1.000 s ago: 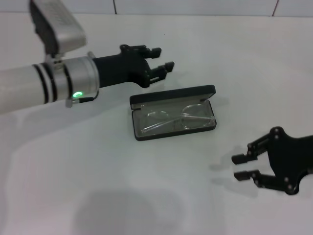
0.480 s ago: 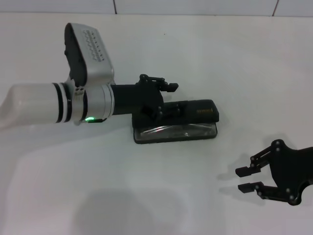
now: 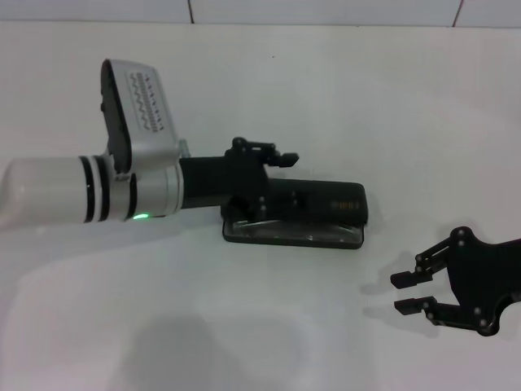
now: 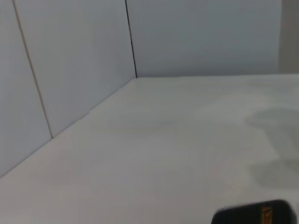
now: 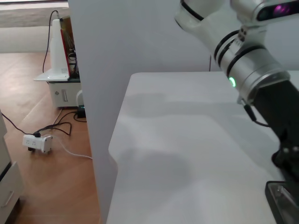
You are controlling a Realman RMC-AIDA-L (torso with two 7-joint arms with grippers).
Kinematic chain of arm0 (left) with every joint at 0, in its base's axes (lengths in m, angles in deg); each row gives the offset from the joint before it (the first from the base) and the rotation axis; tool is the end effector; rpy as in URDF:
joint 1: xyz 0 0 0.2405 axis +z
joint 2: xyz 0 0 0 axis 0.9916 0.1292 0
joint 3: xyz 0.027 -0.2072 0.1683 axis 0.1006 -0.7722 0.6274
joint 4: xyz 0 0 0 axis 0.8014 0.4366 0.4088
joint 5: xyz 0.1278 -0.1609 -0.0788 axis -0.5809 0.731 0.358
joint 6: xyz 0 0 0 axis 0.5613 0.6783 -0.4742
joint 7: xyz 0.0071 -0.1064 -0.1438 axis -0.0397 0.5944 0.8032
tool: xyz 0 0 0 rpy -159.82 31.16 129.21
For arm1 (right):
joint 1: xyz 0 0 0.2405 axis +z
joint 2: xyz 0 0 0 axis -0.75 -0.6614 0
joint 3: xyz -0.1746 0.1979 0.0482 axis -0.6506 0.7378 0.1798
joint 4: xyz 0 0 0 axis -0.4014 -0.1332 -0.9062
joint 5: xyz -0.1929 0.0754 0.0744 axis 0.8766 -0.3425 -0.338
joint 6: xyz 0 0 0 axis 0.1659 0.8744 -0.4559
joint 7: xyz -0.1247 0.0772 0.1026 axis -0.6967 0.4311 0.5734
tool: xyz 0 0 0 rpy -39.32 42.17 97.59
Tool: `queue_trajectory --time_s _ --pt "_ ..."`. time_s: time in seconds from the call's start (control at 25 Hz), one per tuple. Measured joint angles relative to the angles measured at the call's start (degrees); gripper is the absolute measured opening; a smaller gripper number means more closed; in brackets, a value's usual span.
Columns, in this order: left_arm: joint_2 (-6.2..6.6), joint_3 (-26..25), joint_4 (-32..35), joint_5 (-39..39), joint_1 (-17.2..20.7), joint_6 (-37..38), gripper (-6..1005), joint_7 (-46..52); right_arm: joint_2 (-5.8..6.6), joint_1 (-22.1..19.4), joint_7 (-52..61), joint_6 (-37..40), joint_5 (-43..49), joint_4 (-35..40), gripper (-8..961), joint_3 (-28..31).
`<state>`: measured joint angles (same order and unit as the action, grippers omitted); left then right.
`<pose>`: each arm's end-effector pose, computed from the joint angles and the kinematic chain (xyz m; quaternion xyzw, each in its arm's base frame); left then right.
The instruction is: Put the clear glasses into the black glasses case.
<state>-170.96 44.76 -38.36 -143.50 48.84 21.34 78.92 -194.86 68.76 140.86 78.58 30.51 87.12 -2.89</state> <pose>-0.2311 0.3739 -0.1269 -0.9705 -0.0400 -0.1695 0.1669 0.2421 0.2961 -0.0362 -0.9912 -0.0275 0.1291 0.0065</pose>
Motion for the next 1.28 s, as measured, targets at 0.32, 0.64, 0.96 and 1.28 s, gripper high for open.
queue_trajectory --time_s 0.32,0.64,0.96,1.28 --pt "0.03 0.3 0.6 0.0 1.1 0.5 543 -1.1 0.00 0.0 0.0 0.0 -0.3 0.0 240 0.2" --pt "2.18 -2.1 4.0 11.0 4.3 19.4 600 -1.3 0.30 0.5 -7.0 6.2 -6.5 -5.0 242 9.3" --pt "4.15 -6.6 6.6 10.8 9.2 36.7 687 -2.3 1.02 6.8 -15.8 11.0 -13.3 -23.5 449 18.0" --pt "4.72 -6.7 6.8 10.6 12.1 38.0 878 -1.9 0.80 9.6 -18.0 11.6 -13.8 -28.7 713 18.0"
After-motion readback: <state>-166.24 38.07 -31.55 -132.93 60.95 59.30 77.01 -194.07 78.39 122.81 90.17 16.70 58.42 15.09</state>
